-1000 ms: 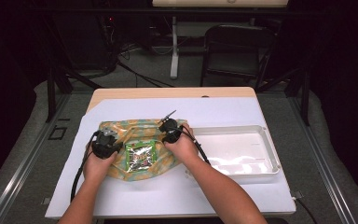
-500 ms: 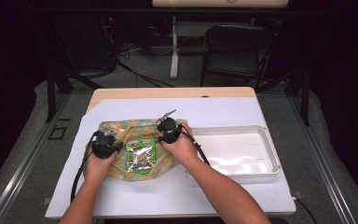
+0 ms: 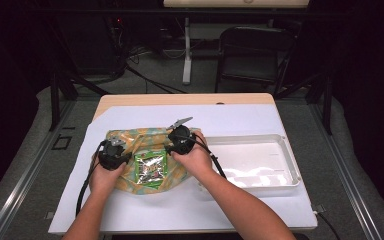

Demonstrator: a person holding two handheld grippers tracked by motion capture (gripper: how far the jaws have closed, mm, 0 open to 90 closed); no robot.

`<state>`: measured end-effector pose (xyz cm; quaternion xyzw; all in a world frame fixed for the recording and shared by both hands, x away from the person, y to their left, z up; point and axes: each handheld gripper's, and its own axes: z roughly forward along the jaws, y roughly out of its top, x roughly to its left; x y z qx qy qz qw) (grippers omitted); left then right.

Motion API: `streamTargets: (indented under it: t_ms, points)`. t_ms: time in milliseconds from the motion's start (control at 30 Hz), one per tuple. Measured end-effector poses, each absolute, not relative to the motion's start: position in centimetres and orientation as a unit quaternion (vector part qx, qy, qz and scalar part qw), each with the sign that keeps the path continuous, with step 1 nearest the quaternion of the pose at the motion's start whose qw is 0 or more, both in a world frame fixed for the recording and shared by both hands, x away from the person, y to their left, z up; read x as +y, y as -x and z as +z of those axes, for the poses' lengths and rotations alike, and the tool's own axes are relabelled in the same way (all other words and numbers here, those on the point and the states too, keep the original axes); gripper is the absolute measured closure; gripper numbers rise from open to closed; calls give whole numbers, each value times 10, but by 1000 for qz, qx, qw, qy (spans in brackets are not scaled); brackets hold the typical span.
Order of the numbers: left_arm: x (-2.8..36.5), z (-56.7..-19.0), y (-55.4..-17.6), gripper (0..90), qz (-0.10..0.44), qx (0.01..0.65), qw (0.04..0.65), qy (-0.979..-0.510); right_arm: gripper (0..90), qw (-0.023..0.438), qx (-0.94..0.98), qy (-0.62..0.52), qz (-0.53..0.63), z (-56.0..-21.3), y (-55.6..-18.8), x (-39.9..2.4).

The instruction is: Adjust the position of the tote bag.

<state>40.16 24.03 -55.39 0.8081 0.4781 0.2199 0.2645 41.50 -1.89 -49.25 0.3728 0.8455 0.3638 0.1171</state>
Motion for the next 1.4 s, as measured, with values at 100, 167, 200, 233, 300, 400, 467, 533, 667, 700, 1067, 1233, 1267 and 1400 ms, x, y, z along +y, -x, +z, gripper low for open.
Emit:
streamTargets:
  t_ms: [100, 167, 200, 233, 300, 400, 467, 533, 667, 700, 1067, 1233, 1267, 1400]
  points:
    - [240, -554, -401, 671, 224, 477, 266, -807, 608, 114, 845, -365, 375, -486, -407, -23]
    - [240, -555, -401, 672, 229, 477, 268, -805, 613, 118, 845, -358, 380, -483, -401, -26]
    - [240, -555, -400, 672, 226, 477, 268, -806, 629, 117, 845, -355, 383, -482, -397, -27]
    - [241, -555, -400, 672, 226, 477, 270, -805, 644, 116, 847, -353, 381, -481, -394, -27]
    - [241, -555, -400, 672, 223, 476, 271, -806, 667, 112, 848, -350, 381, -480, -388, -29]
    - [241, -555, -400, 672, 224, 476, 269, -806, 683, 103, 852, -349, 378, -484, -380, -29]
    - [241, -555, -400, 672, 225, 475, 269, -807, 691, 103, 851, -348, 378, -489, -376, -29]
    - [241, -555, -400, 672, 224, 477, 270, -806, 699, 100, 856, -345, 371, -492, -372, -28]
    - [241, -555, -401, 672, 225, 477, 269, -806, 708, 96, 869, -334, 353, -499, -365, -25]
    - [240, -556, -401, 672, 228, 478, 271, -804, 712, 96, 873, -331, 346, -502, -363, -24]
    - [241, -555, -401, 672, 224, 479, 269, -805, 728, 91, 888, -330, 308, -524, -355, -23]
    - [241, -555, -401, 671, 225, 480, 270, -804, 729, 94, 887, -333, 305, -531, -351, -24]
    - [241, -555, -401, 671, 225, 480, 267, -805, 728, 93, 890, -333, 299, -532, -351, -24]
    - [240, -550, -400, 640, 226, 482, 273, -801, 727, 92, 885, -339, 306, -535, -350, -24]
